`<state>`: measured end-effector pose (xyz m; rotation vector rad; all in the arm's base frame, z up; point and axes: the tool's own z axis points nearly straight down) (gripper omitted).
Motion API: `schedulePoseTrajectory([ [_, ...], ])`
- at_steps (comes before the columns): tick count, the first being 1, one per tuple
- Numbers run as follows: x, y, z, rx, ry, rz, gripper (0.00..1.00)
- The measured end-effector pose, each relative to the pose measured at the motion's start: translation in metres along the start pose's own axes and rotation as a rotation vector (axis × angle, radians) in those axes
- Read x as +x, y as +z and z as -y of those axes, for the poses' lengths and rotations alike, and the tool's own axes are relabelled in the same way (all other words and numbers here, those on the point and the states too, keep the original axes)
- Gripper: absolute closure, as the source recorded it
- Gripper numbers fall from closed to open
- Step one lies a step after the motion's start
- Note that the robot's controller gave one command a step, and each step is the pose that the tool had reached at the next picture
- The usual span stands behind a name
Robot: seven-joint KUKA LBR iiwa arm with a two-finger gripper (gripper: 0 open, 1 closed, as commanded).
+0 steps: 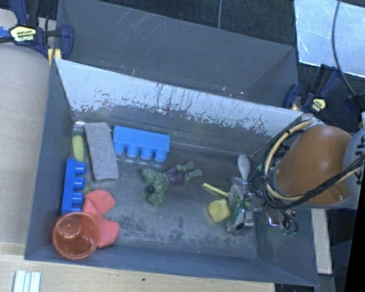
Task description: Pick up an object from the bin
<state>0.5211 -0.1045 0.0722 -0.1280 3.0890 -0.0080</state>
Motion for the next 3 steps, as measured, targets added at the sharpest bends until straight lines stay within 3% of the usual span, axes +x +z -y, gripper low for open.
schedulePoseTrajectory([
  [1,0.005,0.000,-0.001,0.002,-0.005,0.004,1.00],
  [3,-0.017,0.000,0.026,-0.003,-0.063,0.010,1.00],
])
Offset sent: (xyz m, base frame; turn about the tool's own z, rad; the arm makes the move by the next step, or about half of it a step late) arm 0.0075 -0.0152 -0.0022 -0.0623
